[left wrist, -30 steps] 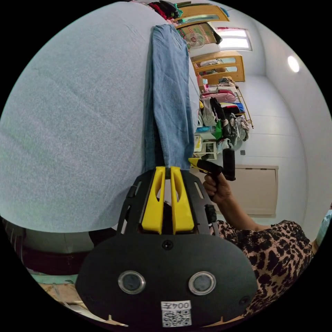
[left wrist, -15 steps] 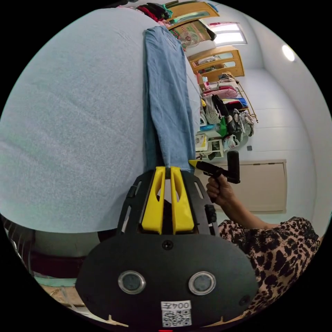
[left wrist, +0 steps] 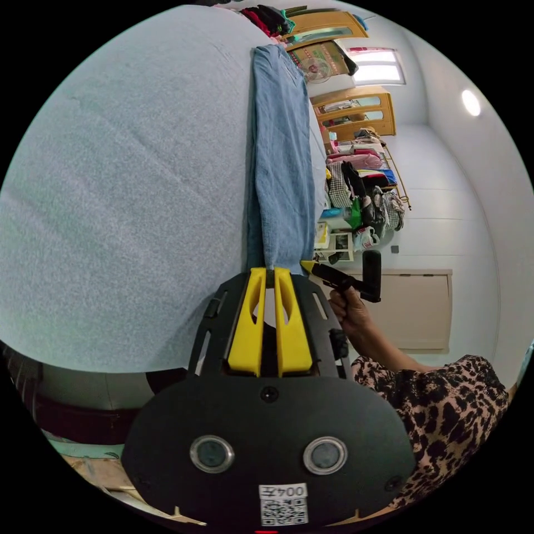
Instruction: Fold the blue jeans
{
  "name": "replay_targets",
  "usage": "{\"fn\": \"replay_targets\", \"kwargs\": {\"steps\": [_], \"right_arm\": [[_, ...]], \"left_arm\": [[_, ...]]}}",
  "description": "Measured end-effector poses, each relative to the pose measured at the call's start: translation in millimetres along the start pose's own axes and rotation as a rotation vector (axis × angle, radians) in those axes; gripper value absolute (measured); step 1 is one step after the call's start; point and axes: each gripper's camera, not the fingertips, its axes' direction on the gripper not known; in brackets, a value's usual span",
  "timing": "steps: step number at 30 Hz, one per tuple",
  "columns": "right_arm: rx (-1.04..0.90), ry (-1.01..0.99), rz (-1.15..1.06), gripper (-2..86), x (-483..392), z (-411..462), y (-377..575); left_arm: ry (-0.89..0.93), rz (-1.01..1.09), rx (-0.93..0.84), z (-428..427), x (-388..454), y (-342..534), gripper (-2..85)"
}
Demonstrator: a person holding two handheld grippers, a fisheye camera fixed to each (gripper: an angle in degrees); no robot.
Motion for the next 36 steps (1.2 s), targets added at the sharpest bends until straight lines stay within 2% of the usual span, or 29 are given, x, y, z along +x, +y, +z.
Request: {"fn": "replay_targets", "kwargs": {"steps": [11,16,18,28,36], "right_arm": [[-0.091,-0.013,0.046,0.4,3.7,-11.9,-26.7],[0.107,-0.001,0.032,3.9,-3.5,-63.4,-67.0],[0.128,-0.003,0.018,4.8,-6.7,-69.1,-92.6],[0.093,0.089,0.034,6.2,-18.9,-54.5,-195.8],[0.047,0.061,0.016,2.8,-27.8,-39.8,-234.8]], "left_arm": [[0.017,0.011,-0.017,0.0,-3.5,-0.6,2.9],[0.012,0.01,-0.015,0.6,-1.4,-0.2,2.8],[0.014,0.005,-0.014,1.0,-0.9,-0.1,2.8],[-0.016,0.003,-0.021,5.8,9.9,-3.0,2.8],[-0.021,-0.014,-0.019,11.8,18.6,-5.8,2.8]]}}
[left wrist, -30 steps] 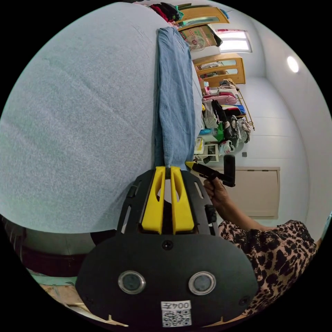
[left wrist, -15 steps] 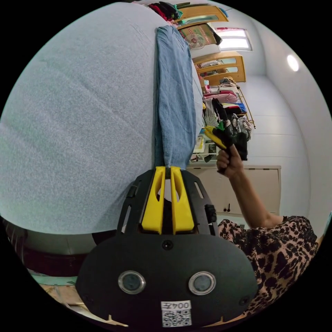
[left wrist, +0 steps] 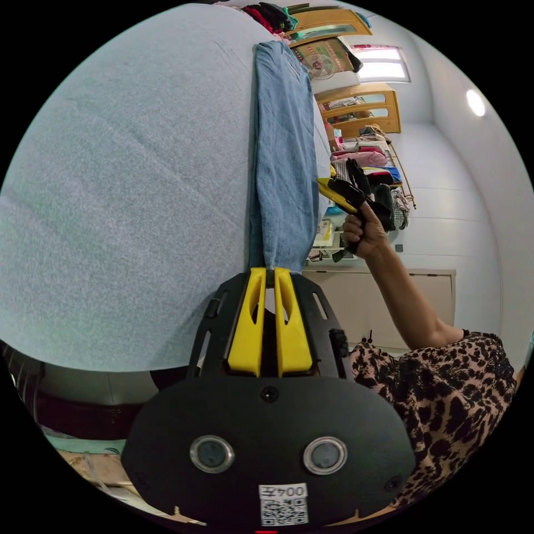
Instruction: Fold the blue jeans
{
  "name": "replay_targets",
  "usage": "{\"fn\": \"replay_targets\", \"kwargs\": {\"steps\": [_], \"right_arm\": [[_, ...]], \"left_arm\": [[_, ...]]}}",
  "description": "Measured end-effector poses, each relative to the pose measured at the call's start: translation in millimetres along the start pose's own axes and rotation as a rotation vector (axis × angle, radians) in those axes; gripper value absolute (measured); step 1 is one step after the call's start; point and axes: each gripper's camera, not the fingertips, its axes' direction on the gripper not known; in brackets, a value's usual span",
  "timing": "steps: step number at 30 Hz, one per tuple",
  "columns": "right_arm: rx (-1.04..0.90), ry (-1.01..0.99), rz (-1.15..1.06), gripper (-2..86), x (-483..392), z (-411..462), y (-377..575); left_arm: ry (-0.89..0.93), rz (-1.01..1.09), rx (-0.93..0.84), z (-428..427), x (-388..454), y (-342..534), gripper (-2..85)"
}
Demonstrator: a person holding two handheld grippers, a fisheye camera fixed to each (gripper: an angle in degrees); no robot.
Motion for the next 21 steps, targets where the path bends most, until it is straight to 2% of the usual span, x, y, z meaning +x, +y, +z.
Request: {"fn": "replay_targets", "kwargs": {"steps": [8,12,17,18,21], "right_arm": [[0.042,0.107,-0.035,-0.2,-12.2,3.3,-15.6],[0.042,0.052,-0.005,0.6,-8.6,11.9,-29.6],[-0.062,0.087,-0.054,5.8,-18.0,11.6,-52.2],[-0.066,0.15,-0.093,7.4,-26.7,8.3,-57.1],[-0.072,0.14,-0.239,11.6,-52.6,0.6,-75.9]], "left_arm": [[0.024,-0.027,0.01,9.3,8.7,-3.1,2.8],[0.034,-0.044,0.021,14.8,13.9,-3.9,2.9],[0.042,-0.061,0.015,23.3,25.1,-6.0,2.9],[0.039,-0.062,0.011,23.8,27.0,-5.7,2.9],[-0.03,-0.054,0.007,20.1,43.4,-1.6,2.8]]}}
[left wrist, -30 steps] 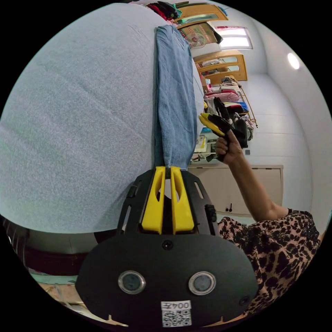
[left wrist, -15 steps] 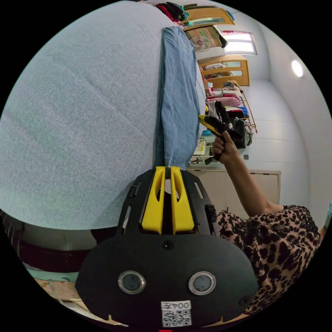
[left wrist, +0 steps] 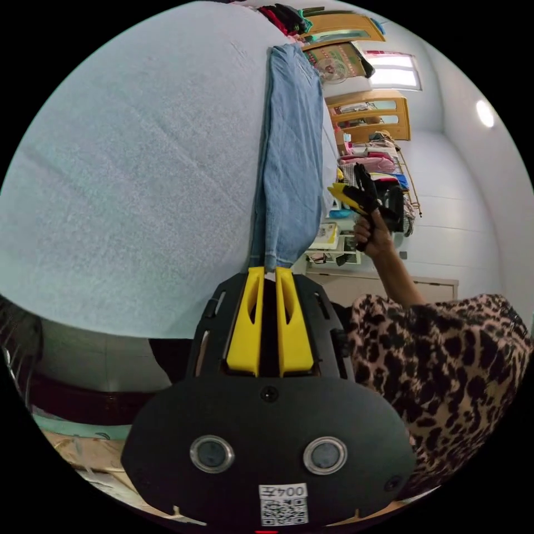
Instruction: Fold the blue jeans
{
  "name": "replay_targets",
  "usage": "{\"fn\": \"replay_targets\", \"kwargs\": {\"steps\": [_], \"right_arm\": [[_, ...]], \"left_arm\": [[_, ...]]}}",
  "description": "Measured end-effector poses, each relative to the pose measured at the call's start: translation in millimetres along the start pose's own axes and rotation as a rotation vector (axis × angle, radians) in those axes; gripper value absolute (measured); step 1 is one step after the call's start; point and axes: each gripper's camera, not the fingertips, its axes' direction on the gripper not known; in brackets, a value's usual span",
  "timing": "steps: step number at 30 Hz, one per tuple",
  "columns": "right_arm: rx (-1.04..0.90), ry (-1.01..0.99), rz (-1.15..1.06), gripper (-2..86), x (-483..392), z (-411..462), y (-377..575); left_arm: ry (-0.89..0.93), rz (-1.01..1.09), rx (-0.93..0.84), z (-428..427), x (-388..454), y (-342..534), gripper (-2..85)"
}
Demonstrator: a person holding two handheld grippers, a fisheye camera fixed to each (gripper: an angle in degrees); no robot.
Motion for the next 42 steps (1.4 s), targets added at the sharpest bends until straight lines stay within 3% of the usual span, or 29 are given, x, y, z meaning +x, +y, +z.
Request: {"fn": "replay_targets", "kwargs": {"steps": [5,7,11,16,23,34,42], "right_arm": [[-0.037,0.087,-0.205,13.5,-32.8,4.7,-61.7],[-0.149,0.148,-0.269,13.6,-46.2,22.8,-95.0],[-0.325,0.245,-0.33,13.2,-55.3,58.3,-132.9],[-0.372,0.312,-0.372,7.6,-60.0,69.6,-155.6],[-0.306,0.27,-0.374,5.0,-52.0,71.1,-159.3],[-0.099,0.235,-0.358,5.0,-48.4,72.3,-137.3],[0.082,0.185,-0.227,15.7,-39.7,62.4,-163.1]], "left_arm": [[-0.17,0.071,0.073,-8.4,48.7,-8.1,2.8],[-0.202,0.096,0.073,-2.0,65.0,-22.2,2.9],[-0.257,0.165,0.031,26.9,103.7,-68.3,3.7],[-0.338,0.223,-0.056,64.8,138.5,-116.8,5.1],[-0.559,0.316,-0.181,110.7,173.9,-145.5,2.3],[-0.559,0.282,-0.197,111.8,196.5,-175.8,1.0],[-0.508,0.276,-0.21,100.6,204.3,-200.7,1.1]]}}
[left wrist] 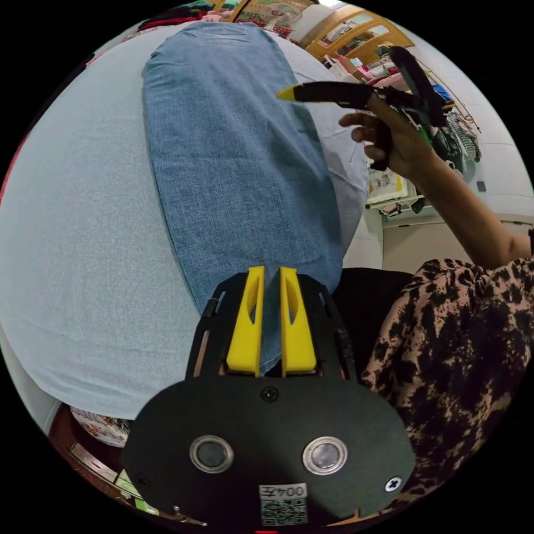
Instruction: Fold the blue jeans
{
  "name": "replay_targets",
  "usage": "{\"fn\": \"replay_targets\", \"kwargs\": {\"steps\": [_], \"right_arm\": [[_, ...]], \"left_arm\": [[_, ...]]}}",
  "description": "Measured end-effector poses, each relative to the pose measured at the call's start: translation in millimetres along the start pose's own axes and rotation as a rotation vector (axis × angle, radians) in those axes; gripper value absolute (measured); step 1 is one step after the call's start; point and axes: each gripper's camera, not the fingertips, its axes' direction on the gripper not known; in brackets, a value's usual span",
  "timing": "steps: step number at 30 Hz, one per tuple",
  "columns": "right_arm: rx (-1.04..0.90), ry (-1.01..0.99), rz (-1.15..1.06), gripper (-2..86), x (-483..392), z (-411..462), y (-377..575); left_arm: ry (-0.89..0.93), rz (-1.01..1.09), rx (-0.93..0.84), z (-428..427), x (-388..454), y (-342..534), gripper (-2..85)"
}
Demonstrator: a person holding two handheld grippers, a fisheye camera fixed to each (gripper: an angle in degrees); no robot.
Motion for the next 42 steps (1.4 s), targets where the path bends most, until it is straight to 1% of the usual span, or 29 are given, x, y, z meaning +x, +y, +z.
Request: {"fn": "replay_targets", "kwargs": {"steps": [6,9,11,12,15,17,21,24,26,30,34,39,42], "right_arm": [[0.109,0.12,0.104,16.0,-1.2,10.1,-26.5],[0.125,0.202,0.15,15.8,-9.2,24.9,-33.7],[0.093,0.24,0.188,15.2,-10.9,38.8,-33.7],[0.128,0.29,0.193,14.4,-15.8,41.8,-29.0],[0.161,0.354,0.169,14.2,-26.2,49.5,-20.7],[0.164,0.349,0.184,14.1,-25.1,50.1,-18.8],[0.17,0.335,0.178,14.1,-26.0,52.6,-13.4],[0.169,0.342,0.17,14.1,-28.3,55.1,-10.5],[0.169,0.343,0.171,14.1,-28.7,56.3,-8.5],[0.171,0.341,0.171,14.0,-28.8,58.5,-4.0],[0.172,0.338,0.173,14.0,-28.3,60.3,0.3],[0.172,0.341,0.172,14.0,-28.2,62.5,4.7],[0.172,0.34,0.172,14.0,-27.7,63.6,7.4]], "left_arm": [[0.009,0.041,0.008,-15.8,-11.7,-14.4,1.6],[0.067,0.077,0.016,-24.2,-24.9,-20.8,2.2],[0.147,0.101,0.021,-33.1,-38.4,-26.1,3.0],[0.161,0.106,0.028,-36.6,-41.8,-27.4,3.2],[0.228,0.131,0.108,-64.2,-62.7,-33.8,4.9],[0.273,0.137,0.166,-88.8,-88.9,-44.9,6.3],[0.291,0.117,0.232,-125.7,-140.5,-79.3,7.1],[0.332,0.071,0.296,-152.6,-184.4,-124.0,7.6],[0.397,0.029,0.34,-168.5,-212.1,-166.4,8.4],[0.418,-0.037,0.377,-183.5,-236.5,-226.8,11.0],[0.492,-0.14,0.362,-185.2,-257.0,-278.3,13.4],[0.504,-0.197,0.362,-189.9,-268.3,-307.6,11.0],[0.531,-0.19,0.404,-198.5,-266.9,-315.4,6.0]]}}
